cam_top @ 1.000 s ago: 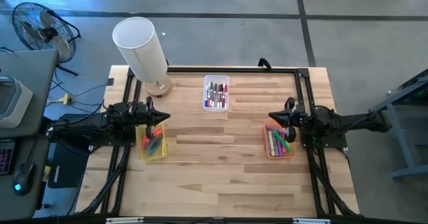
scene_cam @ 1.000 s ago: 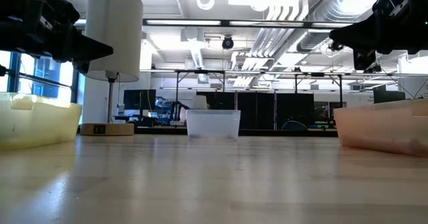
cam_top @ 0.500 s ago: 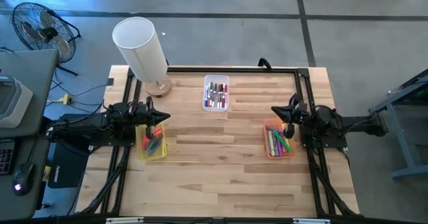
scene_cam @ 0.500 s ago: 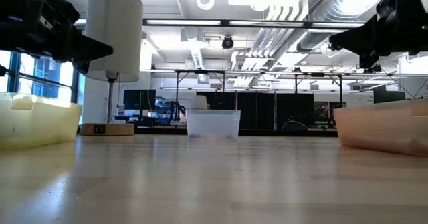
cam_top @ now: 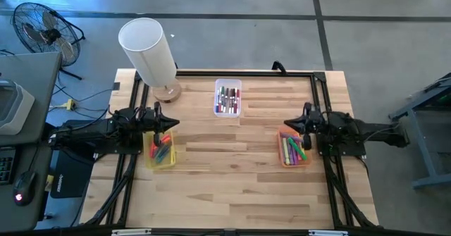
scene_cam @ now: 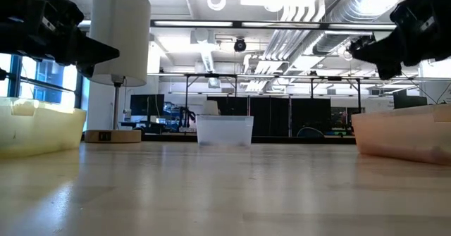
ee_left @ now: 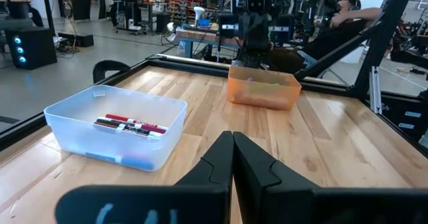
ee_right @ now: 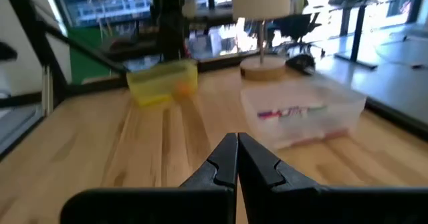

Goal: Pick & Place Markers
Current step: Return to Home Position

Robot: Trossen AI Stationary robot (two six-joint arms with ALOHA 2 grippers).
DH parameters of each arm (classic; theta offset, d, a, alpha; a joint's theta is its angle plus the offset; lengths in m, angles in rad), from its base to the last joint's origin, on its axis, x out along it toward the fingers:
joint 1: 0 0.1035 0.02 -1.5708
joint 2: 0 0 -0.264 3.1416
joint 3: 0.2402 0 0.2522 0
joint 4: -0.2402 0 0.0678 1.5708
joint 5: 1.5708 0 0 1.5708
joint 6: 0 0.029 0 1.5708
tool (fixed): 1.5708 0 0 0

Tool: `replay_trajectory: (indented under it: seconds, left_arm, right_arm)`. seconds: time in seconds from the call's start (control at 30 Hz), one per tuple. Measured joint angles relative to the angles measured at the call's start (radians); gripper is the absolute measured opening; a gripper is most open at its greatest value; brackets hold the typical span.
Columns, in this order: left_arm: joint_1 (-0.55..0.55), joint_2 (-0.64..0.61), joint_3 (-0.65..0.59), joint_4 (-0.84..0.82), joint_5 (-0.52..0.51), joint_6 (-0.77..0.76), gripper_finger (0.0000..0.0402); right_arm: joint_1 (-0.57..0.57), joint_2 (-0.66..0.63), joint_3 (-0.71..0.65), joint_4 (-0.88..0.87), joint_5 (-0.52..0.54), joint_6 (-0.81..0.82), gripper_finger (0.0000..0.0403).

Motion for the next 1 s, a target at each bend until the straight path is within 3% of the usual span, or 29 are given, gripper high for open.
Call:
replay_trajectory:
  seconds: [0.33,1.0]
  left_arm:
    - [0.000,0.000,0.000,0.000,0.001,0.000,0.0001]
    - [0.000,0.000,0.000,0.000,0.001,0.000,0.0001]
  right_arm:
    - [0.000,0.005,0.003,-0.069,-0.098,0.000,0.0000]
    - [0.000,0.005,0.021,-0.157,-0.091,0.000,0.0001]
